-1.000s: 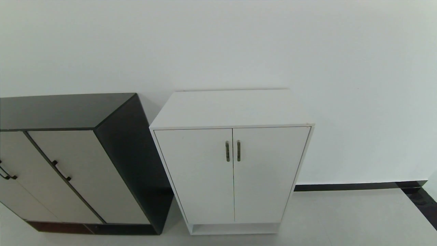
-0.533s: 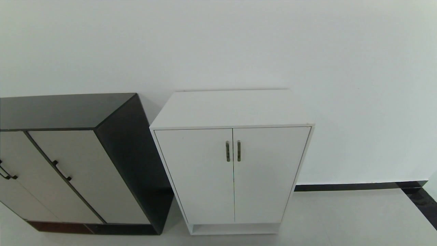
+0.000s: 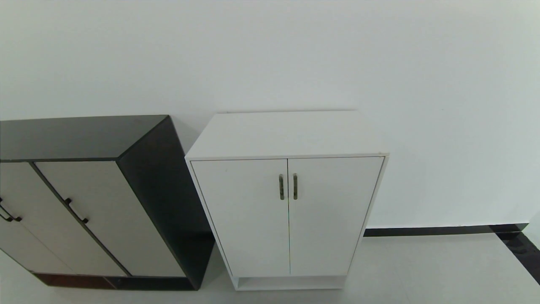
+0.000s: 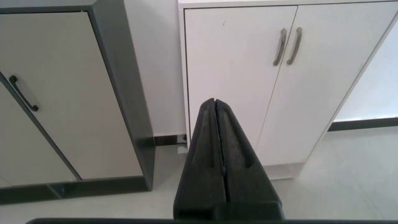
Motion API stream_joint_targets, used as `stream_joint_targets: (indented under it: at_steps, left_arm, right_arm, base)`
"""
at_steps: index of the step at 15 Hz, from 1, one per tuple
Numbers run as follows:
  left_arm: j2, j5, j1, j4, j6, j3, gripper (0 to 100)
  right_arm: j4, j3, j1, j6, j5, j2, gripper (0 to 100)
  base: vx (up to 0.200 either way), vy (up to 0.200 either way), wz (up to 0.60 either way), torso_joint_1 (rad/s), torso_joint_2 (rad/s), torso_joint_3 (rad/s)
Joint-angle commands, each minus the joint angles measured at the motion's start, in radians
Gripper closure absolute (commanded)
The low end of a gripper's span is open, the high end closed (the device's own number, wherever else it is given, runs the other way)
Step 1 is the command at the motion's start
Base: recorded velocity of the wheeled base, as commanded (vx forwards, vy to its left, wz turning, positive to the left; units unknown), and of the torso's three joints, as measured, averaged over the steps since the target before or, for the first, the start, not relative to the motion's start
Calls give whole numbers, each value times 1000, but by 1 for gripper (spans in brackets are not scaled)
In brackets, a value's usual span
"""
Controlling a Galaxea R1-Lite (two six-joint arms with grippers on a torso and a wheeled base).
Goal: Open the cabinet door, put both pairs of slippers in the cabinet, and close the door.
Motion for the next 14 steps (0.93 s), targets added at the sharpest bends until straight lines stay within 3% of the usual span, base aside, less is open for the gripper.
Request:
stream_joint_targets:
  at_steps: [1, 14]
  left_arm:
    - [0, -1, 0, 0, 0, 0, 100]
    - [0, -1, 0, 0, 0, 0, 100]
  right_arm:
    - [0, 0, -24, 1, -1, -84, 100]
    - [0, 0, -24, 1, -6, -84, 100]
  base:
    - [0, 0, 0, 0, 0, 0]
    - [0, 0, 0, 0, 0, 0]
